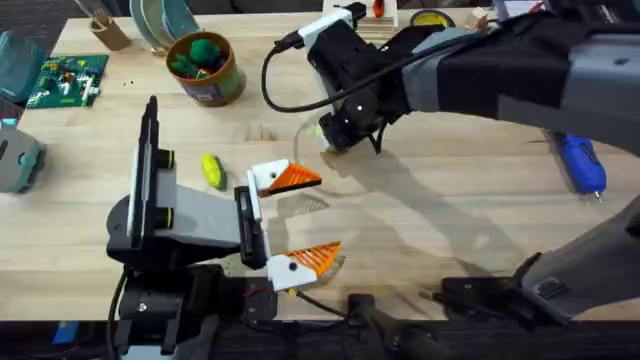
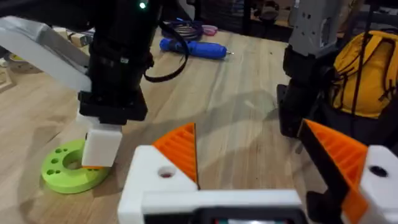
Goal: Pick up the gripper from the table and insert it into the empty holder that is missing its gripper. Then pick up a screw, insert it into the mounting hole, and use the screwdriver to tighten it. Finally, clean up the table by picking up the vegetable and placing it into the bucket.
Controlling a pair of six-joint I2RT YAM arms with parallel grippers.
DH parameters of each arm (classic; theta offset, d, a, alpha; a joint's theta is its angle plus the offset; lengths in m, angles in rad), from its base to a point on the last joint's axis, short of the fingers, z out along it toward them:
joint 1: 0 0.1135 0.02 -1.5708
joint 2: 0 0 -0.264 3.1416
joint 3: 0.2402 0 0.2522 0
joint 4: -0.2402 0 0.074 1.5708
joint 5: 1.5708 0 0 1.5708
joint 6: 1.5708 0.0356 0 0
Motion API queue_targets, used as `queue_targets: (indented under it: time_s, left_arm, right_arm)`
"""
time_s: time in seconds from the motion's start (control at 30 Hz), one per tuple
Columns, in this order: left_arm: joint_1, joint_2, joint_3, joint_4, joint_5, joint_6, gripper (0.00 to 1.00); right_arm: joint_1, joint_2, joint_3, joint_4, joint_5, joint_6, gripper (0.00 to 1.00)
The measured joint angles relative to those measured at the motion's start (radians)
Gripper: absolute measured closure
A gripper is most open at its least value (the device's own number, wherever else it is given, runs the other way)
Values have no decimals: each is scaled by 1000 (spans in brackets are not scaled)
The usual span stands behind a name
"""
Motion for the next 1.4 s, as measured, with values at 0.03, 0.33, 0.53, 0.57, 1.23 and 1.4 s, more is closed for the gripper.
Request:
queue_targets:
  time_s: [0.03,0.33,0.53,0.57,1.23,1.4]
  left_arm:
    - [0,0,0,0,0,0,8]
    - [0,0,0,0,0,0,8]
    - [0,0,0,0,0,0,8]
    - [0,0,0,0,0,0,8]
    - [0,0,0,0,0,0,8]
    - [0,0,0,0,1,0,8]
  right_arm:
    - [0,0,0,0,0,2,664]
    - [0,0,0,0,0,2,808]
    - [0,0,0,0,0,2,904]
    - [0,0,0,0,0,2,916]
    - [0,3,1,-21,0,2,736]
    - [2,12,11,-27,0,2,755]
